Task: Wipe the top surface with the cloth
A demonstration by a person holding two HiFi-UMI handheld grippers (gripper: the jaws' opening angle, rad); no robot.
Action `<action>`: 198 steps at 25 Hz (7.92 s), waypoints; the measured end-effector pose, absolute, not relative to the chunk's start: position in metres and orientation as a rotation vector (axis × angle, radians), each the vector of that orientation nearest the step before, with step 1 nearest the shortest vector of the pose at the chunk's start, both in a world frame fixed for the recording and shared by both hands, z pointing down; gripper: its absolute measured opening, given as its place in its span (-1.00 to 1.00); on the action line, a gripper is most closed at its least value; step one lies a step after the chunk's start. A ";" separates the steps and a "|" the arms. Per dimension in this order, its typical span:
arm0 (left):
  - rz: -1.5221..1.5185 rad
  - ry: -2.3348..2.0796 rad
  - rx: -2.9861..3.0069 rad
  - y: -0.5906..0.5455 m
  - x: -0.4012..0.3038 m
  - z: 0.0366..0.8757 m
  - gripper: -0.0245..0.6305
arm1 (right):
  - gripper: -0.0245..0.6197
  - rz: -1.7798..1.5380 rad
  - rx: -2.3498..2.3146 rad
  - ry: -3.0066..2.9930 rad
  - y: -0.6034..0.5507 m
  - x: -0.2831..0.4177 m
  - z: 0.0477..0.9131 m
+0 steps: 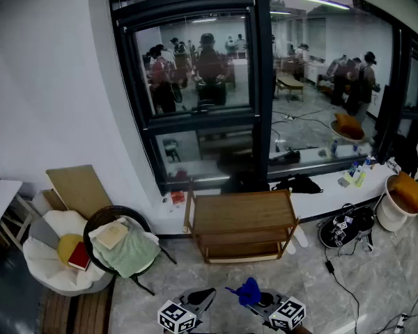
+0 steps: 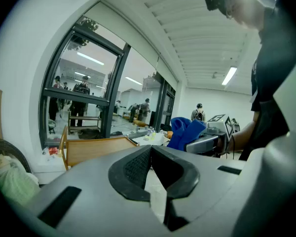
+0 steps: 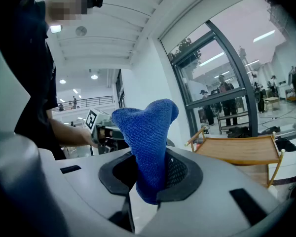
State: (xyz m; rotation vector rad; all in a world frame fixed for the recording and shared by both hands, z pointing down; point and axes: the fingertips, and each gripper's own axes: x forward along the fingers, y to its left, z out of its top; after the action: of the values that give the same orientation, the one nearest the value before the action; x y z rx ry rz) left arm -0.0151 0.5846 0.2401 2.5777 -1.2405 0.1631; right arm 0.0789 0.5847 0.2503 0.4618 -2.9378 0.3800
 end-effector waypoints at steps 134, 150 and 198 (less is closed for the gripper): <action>0.324 -1.148 2.253 -0.009 -0.318 0.410 -0.89 | -0.64 0.160 0.258 -2.082 -0.060 -0.285 0.591; 0.406 -1.117 2.252 0.002 -0.324 0.422 -0.89 | -0.64 0.164 0.156 -2.048 -0.030 -0.282 0.598; 0.452 -1.010 2.281 0.027 -0.288 0.420 -0.89 | -0.64 0.448 -0.297 -1.939 0.158 -0.240 0.603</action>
State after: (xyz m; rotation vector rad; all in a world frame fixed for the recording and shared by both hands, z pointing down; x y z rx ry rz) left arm -0.2883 0.0274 0.4201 2.2806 -1.0096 0.4523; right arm -0.2398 0.1575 0.6025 -0.2973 -1.9386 0.4476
